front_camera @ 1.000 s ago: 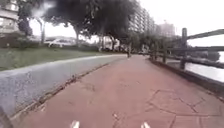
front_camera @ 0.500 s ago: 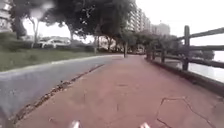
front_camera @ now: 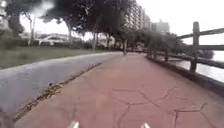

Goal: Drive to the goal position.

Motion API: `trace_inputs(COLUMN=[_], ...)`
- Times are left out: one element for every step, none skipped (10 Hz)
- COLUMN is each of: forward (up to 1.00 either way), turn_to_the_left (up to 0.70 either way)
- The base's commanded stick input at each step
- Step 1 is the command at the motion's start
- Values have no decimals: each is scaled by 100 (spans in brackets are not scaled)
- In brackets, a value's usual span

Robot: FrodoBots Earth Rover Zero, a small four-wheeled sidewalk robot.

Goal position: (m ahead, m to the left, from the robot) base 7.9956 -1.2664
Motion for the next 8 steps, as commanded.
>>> trace_inputs(forward=[70,70,70,70,70,70,70,70], turn_to_the_left=[0,0,0,0,0,0,0,0])
